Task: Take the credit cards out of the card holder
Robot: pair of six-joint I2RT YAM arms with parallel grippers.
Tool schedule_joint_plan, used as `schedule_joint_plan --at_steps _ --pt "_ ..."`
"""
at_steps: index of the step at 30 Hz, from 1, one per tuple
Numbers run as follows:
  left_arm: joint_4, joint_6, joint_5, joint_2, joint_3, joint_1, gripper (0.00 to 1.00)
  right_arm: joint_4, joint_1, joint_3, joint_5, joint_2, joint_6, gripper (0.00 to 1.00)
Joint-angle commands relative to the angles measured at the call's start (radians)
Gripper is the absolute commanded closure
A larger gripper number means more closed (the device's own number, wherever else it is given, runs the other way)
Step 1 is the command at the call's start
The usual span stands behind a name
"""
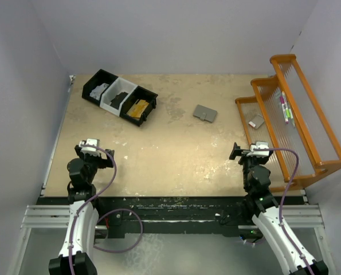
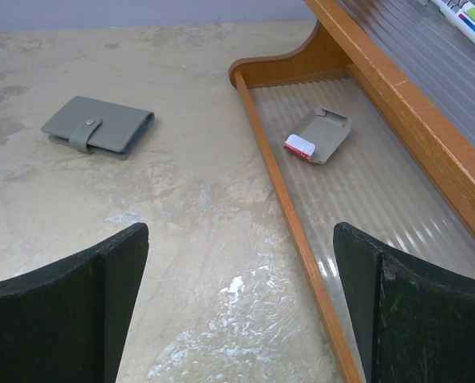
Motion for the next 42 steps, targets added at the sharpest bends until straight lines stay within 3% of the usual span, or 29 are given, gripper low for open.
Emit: schedule_joint_plan --at_steps 1,14,17,19,20,21,25,26,28,31,33,36,42 --pt "0.042 0.005 0.019 -0.015 0.011 0.005 0.01 0.058 -0.003 0.007 0.023 0.012 0.006 0.0" --pt "-0.003 0.006 0.039 -0.006 0.06 0.005 0.01 0.013 -0.003 0.065 0.076 0.013 0.023 0.0" --pt "-0.129 0.013 0.005 0.116 0.265 0.004 0.01 -0.069 -0.003 0.213 0.082 0.085 0.016 0.0" --pt "-0.272 0.084 0.008 0.227 0.443 0.004 0.01 -0.13 -0.003 0.33 0.215 0.156 0.255 0.0" --pt "-0.374 0.145 0.036 0.307 0.569 0.006 0.01 -0.27 -0.003 0.432 0.226 0.218 0.461 0.0" --pt "-0.469 0.186 0.055 0.382 0.664 0.006 0.01 -0.287 -0.004 0.489 0.24 0.253 0.518 0.0" --pt "-0.795 0.269 0.133 0.58 0.984 0.006 0.01 -0.171 -0.004 0.616 0.009 0.371 0.344 0.0" --pt "-0.854 0.277 0.152 0.612 1.042 0.006 0.01 -0.15 -0.004 0.614 0.022 0.401 0.397 0.0" --pt "-0.951 0.283 0.192 0.647 1.118 0.007 0.01 -0.258 -0.005 0.635 0.162 0.473 0.711 0.0" --pt "-0.993 0.274 0.221 0.637 1.168 0.007 0.01 -0.219 -0.004 0.695 -0.076 0.55 0.554 0.0" --pt "-1.009 0.276 0.235 0.615 1.179 0.007 0.01 -0.282 -0.005 0.754 -0.095 0.594 0.569 0.0" --pt "-1.03 0.277 0.238 0.604 1.198 0.008 0.01 -0.198 -0.006 0.766 -0.215 0.662 0.476 0.0" --pt "-1.063 0.285 0.232 0.643 1.216 0.007 0.01 -0.258 0.011 0.948 -0.187 0.99 0.378 0.0"
